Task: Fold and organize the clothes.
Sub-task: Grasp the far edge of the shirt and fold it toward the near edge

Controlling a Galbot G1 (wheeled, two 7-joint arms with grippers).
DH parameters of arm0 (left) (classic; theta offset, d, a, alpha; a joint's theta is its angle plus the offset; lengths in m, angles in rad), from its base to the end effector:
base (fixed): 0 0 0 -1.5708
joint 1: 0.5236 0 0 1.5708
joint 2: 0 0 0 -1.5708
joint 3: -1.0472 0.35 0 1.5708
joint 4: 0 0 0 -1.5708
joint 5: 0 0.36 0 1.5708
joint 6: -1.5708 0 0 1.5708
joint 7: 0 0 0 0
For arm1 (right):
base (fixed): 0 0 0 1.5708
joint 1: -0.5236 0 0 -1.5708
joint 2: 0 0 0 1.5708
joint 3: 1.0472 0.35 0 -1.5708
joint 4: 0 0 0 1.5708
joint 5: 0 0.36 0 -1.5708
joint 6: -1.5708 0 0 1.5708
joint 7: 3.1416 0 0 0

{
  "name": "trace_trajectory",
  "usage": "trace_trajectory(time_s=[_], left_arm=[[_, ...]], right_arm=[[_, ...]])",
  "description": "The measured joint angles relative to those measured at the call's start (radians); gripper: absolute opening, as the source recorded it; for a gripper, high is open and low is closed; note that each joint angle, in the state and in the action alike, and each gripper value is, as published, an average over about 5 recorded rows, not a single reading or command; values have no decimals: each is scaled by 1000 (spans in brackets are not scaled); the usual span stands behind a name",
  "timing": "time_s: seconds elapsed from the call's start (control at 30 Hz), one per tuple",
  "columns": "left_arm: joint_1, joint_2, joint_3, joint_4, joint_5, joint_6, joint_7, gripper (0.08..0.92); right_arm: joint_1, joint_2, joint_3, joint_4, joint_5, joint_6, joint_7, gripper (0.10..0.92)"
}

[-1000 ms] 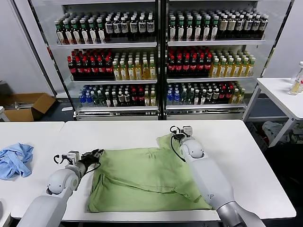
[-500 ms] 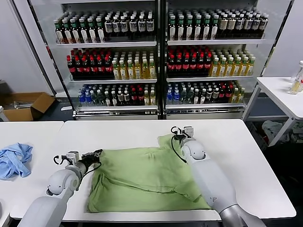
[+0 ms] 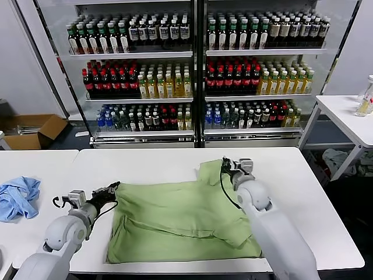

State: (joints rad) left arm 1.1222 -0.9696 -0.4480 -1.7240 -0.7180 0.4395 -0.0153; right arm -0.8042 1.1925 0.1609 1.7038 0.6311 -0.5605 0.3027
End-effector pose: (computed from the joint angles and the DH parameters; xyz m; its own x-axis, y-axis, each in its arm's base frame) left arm 0.3344 0.1447 -0.2844 -0.8931 0.1729 0.4153 0.1342 0.9836 -0.1208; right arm 0.4026 0.0060 -0.2378 -0.9158 -0.1661 0.3656 -0.1490 0.9860 0.0747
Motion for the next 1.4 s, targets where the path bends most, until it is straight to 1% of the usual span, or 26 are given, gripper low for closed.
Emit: trace_trajectory(time_s=[0.3, 0.63, 1.07, 1.4], left_arm=[[109, -3, -38, -80, -5, -20, 1, 85], [197, 2, -65, -134, 5, -30, 7, 85], [247, 18, -94, -180, 6, 8, 28, 85], [268, 26, -111, -183, 26, 77, 66, 85]], right_arm=[[-203, -72, 78, 234, 21, -10, 18, 106], [-403, -103, 178, 408, 19, -15, 16, 106], [-589, -94, 259, 535, -22, -17, 2, 106], [-678, -78, 268, 557, -73, -17, -15, 106]])
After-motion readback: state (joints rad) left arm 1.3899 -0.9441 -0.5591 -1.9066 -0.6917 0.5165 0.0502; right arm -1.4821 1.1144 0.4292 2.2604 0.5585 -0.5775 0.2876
